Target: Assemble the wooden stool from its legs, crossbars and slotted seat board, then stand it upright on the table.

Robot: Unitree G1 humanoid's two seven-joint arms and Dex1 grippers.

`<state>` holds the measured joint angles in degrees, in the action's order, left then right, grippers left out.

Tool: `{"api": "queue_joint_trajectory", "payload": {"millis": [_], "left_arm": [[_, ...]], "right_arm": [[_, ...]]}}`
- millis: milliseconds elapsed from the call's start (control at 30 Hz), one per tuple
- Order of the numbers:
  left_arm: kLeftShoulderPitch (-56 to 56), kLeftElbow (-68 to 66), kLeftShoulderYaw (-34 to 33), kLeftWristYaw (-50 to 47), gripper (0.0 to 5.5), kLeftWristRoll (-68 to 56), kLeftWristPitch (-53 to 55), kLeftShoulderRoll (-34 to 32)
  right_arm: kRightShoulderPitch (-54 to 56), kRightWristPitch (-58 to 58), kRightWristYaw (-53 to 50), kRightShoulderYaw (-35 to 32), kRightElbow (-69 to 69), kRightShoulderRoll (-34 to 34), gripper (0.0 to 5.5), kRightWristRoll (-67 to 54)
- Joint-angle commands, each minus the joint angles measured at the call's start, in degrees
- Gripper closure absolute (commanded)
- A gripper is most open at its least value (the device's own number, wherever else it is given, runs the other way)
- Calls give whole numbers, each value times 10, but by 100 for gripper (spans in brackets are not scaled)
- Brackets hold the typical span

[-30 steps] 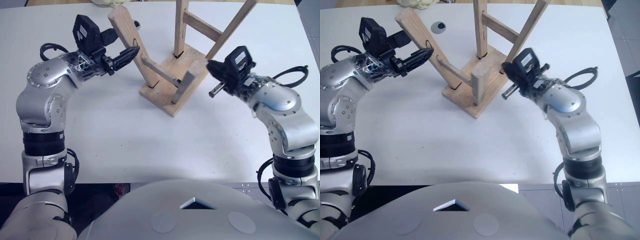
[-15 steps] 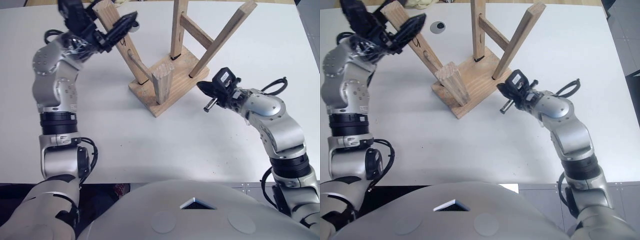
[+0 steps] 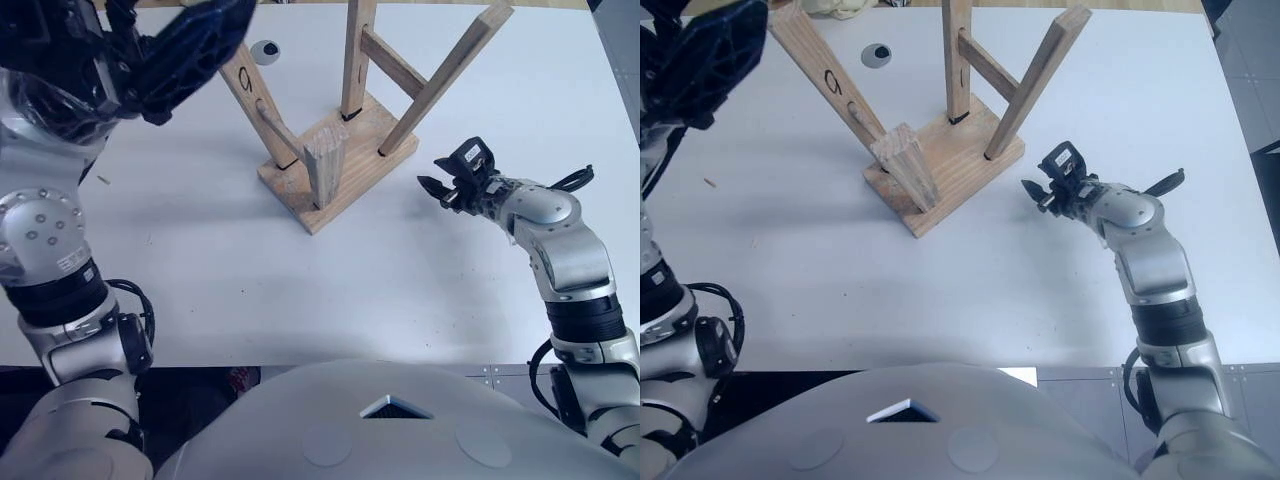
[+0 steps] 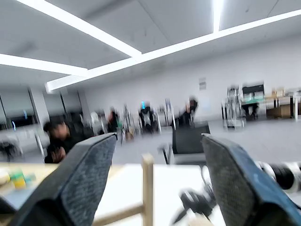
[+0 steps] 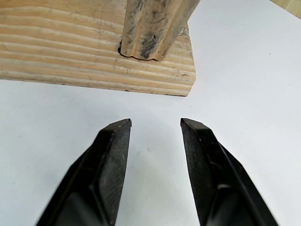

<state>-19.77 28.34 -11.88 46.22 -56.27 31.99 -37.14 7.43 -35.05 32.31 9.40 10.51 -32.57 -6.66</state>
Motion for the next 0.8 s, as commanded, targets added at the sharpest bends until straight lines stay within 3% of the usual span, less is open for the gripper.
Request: {"api": "queue_joint_trajectory", "payload": {"millis": [33,300,600,800], "left_arm": [[28,31,75,-31,220,74,35,-21],[61,28,92,-37,220,88,56,-21],[69,52,67,-14,220,37,77,-35],[86,25,113,-16,220,105,86,-50]], "right_arm": [[14,5,4,-6,-8,-7,358,10],[11,10,5,-8,-11,-8,358,18],[11,14,4,-8,-12,-3,358,25],[13,18,7,-7,-11,-3,358,27]]}}
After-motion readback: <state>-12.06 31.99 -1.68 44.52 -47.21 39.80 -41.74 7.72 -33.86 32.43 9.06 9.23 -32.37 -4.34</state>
